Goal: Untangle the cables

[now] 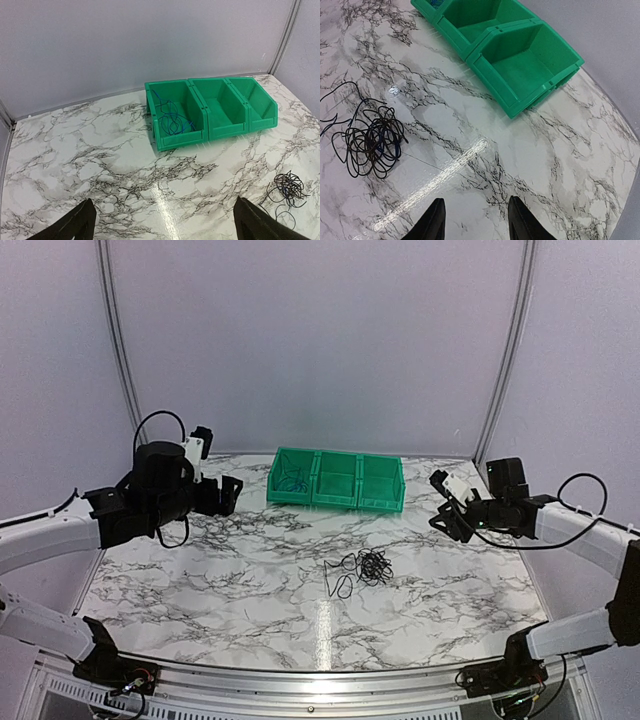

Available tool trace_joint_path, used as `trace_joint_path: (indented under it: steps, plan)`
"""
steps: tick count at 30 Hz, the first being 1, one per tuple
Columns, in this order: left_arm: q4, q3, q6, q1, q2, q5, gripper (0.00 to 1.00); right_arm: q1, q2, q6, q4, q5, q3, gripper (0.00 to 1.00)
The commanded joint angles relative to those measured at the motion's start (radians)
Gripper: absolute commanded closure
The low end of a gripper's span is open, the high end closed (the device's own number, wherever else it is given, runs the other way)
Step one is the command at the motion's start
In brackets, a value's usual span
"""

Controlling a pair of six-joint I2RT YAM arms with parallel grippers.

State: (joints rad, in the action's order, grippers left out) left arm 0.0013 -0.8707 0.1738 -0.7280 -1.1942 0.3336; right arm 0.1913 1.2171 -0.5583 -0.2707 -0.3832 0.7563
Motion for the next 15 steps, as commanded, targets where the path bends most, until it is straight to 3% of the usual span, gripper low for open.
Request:
trace_joint_path:
  steps: [1,4,6,11,15]
  plan:
    - [0.053,0.072,0.202,-0.065,0.019,0.16,0.01,-0.009,-0.008,-0.019,-0.016,-0.023,0.008,0.56]
    - [0.073,0.146,0.235,-0.166,0.026,0.46,0.01,-0.006,-0.014,-0.018,-0.013,-0.032,0.008,0.56]
    - [0.075,0.175,0.267,-0.208,0.025,0.586,0.01,0.0,-0.004,-0.015,-0.016,-0.05,0.01,0.56]
    - [0.2,0.291,0.313,-0.216,-0.001,0.623,0.01,0.067,0.049,-0.028,-0.028,-0.055,0.017,0.54]
    - [0.136,0.235,0.403,-0.216,-0.116,0.781,0.01,0.115,0.086,-0.039,-0.048,-0.026,0.039,0.54]
